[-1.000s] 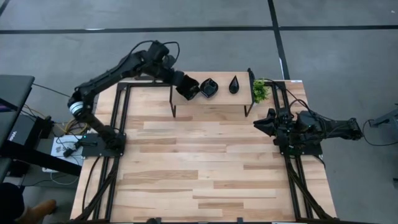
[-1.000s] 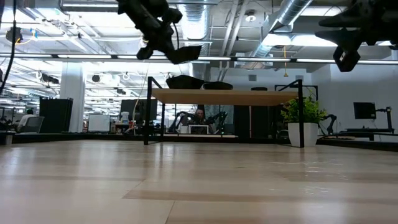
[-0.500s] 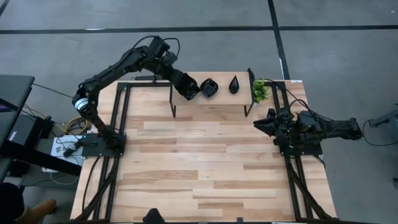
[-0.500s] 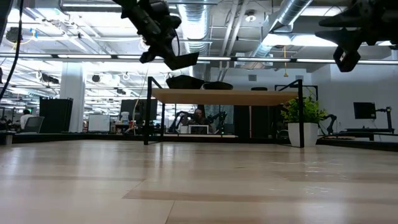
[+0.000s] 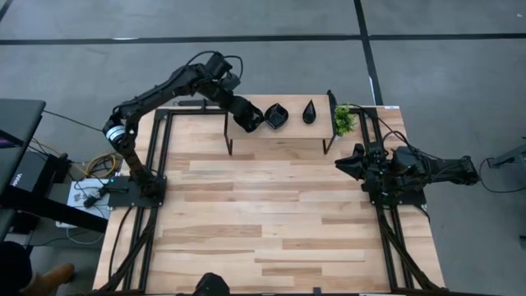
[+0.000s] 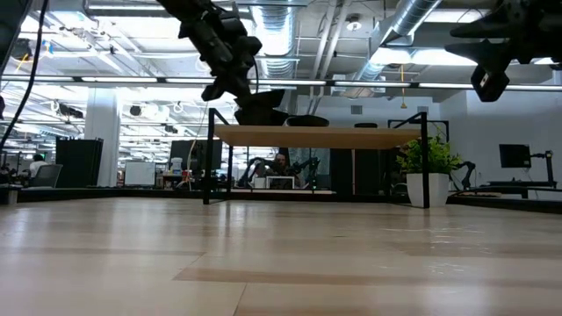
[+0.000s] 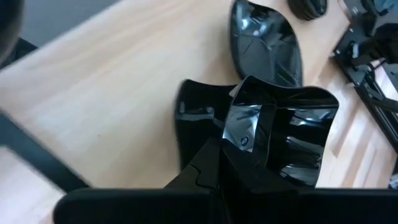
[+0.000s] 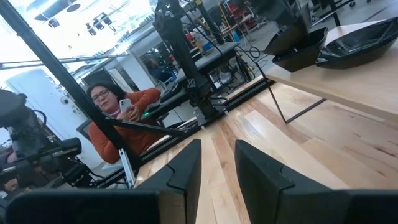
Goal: Pick & Place Mini shaped plates
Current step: Stack the distorted square plate on top of the other distorted square plates on the shelf
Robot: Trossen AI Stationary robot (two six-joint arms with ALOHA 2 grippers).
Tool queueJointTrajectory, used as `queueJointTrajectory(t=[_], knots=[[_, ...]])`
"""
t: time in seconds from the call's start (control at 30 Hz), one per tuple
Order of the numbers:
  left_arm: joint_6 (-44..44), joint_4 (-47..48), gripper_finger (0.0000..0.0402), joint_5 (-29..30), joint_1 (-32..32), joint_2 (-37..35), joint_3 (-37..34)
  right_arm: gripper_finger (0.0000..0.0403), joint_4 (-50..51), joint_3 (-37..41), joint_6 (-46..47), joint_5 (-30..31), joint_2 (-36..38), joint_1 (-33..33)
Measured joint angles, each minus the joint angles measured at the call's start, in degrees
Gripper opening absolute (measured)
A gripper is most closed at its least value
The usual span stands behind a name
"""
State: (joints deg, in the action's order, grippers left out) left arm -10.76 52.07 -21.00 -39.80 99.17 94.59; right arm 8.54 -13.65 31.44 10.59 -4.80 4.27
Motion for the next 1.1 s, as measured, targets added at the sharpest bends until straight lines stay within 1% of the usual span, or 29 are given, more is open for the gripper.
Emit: queueJointTrajectory(t=[0.3,0.43,0.77,0.9,1.1], knots=[[-0.16,0.03,0.0004,0.30,-0.12,-0.03,0.00,0.0092,0.00,0.00,0.15,0.00,0.00,0.02],[-0.20,0.03,0.0004,1.91,-0.02,-0.03,0.00,0.0092,0.00,0.00,0.13,0.01,0.00,0.00],[-0.62,0.20,0.0004,2.16,-0.12,-0.03,-0.02,0.0092,0.00,0.00,0.13,0.00,0.00,0.00],[-0.64,0.18,0.0004,3.54,-0.10,-0.03,-0.02,0.0092,0.00,0.00,0.14,0.00,0.00,0.00],[-1.73,0.18,0.0004,3.62,0.01,-0.03,-0.02,0.0092,0.00,0.00,0.15,0.00,0.00,0.00]])
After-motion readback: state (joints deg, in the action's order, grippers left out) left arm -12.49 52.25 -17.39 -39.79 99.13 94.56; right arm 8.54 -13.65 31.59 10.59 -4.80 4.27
